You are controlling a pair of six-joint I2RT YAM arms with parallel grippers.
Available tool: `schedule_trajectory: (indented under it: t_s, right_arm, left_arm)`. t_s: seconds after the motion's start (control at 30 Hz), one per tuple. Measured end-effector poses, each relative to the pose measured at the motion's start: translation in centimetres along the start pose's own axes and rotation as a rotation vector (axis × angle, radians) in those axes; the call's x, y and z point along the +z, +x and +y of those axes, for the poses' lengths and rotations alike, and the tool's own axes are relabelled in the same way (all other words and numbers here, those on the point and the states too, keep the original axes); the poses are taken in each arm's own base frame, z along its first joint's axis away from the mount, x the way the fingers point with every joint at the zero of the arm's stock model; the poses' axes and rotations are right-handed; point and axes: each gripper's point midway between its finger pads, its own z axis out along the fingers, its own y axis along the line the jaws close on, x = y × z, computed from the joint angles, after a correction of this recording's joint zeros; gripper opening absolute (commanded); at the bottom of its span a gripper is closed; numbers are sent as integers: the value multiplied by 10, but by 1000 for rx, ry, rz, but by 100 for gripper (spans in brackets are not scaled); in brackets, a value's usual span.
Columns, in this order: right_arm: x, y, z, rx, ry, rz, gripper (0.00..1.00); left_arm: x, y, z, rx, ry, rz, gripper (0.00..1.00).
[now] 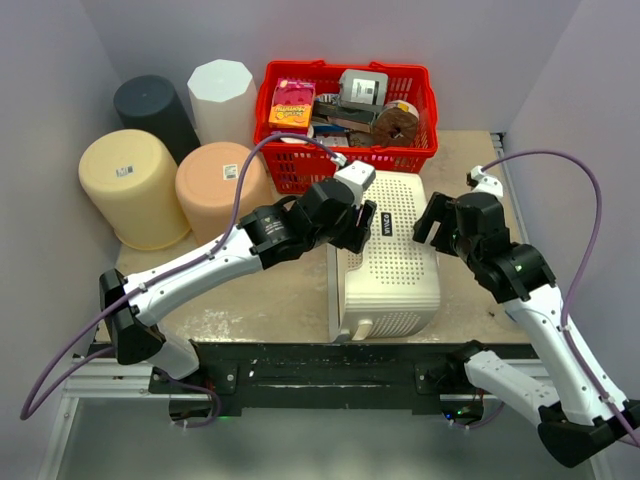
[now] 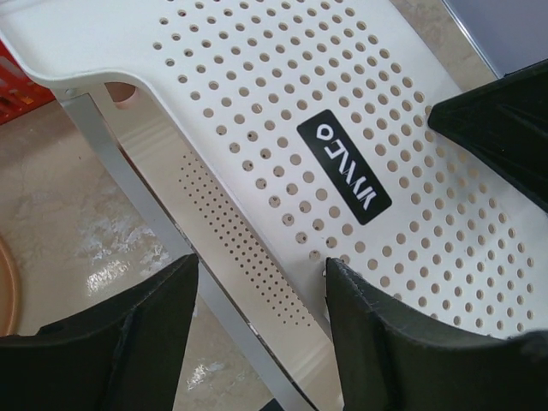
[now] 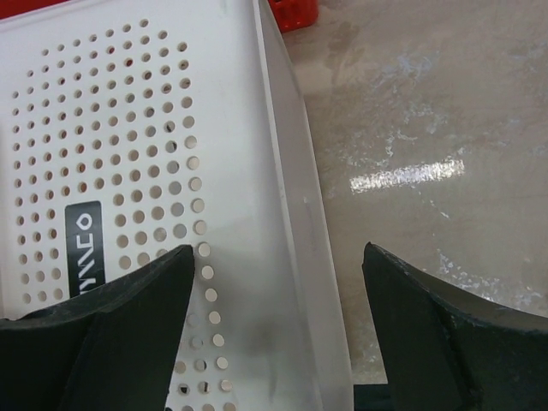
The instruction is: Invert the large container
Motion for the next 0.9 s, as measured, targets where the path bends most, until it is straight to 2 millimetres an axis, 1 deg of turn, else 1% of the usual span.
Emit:
schedule_trajectory:
  t_s: [0.03,0.23,0.53,0.73,0.87,0.9]
  right_arm:
    - [1,0,2,4,-11,2,82]
    - [8,3,12,18,-73,14,83]
    - [13,7,26,32,-151,30,81]
    - [15,10,39,64,-227,39,72]
    - [15,11,43,84,-260,37,67]
    - [15,12,44,94,-266,35,61]
  left_arm:
    - [1,0,0,0,-3,0,54]
    - [3,-2,0,-3,-7,-17,38]
    - [5,-1,1,-27,-6,-54,28]
    - [3,-1,3,-45,-8,-79,24]
    - [3,-1,5,-49,-5,-89,22]
    - [3,0,5,-49,-6,-89,22]
